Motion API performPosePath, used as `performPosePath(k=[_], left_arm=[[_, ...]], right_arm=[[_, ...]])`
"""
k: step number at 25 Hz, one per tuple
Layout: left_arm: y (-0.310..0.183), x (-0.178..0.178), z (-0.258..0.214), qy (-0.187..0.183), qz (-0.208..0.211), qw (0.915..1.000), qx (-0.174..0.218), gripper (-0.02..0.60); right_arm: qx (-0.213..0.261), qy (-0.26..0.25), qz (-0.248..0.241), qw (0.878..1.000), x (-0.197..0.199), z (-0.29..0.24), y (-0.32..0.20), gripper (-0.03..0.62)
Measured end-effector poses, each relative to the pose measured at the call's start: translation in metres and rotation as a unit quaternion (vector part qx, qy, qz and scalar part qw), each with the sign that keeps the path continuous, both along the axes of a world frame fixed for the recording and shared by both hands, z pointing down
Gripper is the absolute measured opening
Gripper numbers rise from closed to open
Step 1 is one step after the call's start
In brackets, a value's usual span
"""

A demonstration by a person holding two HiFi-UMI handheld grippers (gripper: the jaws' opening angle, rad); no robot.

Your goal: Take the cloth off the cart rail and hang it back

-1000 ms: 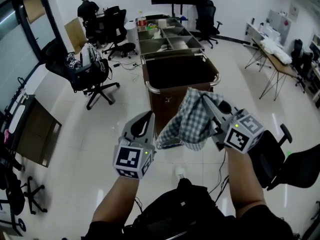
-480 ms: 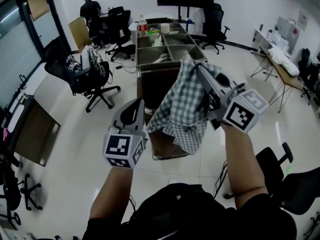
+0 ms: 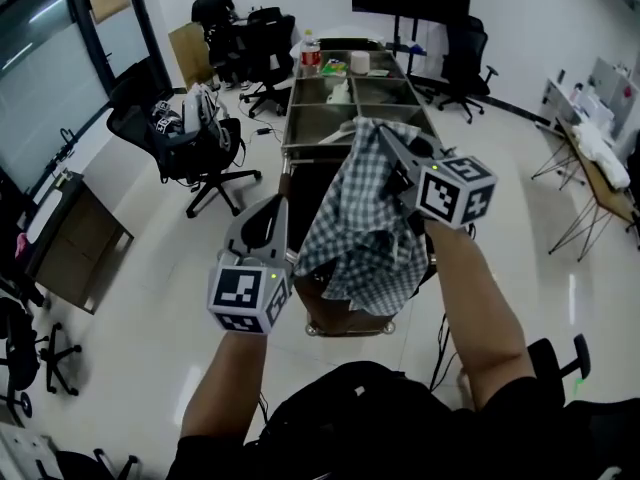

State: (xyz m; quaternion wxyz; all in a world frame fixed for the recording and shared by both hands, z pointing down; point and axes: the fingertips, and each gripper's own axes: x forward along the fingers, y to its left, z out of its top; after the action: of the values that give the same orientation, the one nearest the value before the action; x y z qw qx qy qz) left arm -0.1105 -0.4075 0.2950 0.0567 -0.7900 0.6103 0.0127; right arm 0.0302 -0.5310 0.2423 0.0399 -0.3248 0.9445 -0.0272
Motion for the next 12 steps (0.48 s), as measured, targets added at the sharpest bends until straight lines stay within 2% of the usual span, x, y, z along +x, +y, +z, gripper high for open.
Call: performPosePath(k=[3, 7, 10, 12], left_arm=[[-0.010, 0.000, 0.006, -0.002, -0.010, 0.9999, -0.007, 0.000], [-0.017, -0.010, 0.013, -0.003, -0.014, 0.9998, -0.015, 0.000], [-0.022, -0.014, 0.018, 0.000, -0.018, 0.9997, -0.018, 0.000], [-0.023, -0.015, 0.022, 0.004, -0.020, 0.9996, -0.021, 0.000]], right_arm=[[-0.043, 0.029, -0.003, 0.999, -0.003, 0.040, -0.032, 0.020], [-0.098, 0.066, -0.007, 0.993, -0.017, 0.089, -0.046, 0.027], [-0.149, 0.094, -0.019, 0.984, -0.025, 0.122, -0.049, 0.138], [-0.173, 0.102, -0.028, 0.979, -0.027, 0.133, -0.046, 0.175]])
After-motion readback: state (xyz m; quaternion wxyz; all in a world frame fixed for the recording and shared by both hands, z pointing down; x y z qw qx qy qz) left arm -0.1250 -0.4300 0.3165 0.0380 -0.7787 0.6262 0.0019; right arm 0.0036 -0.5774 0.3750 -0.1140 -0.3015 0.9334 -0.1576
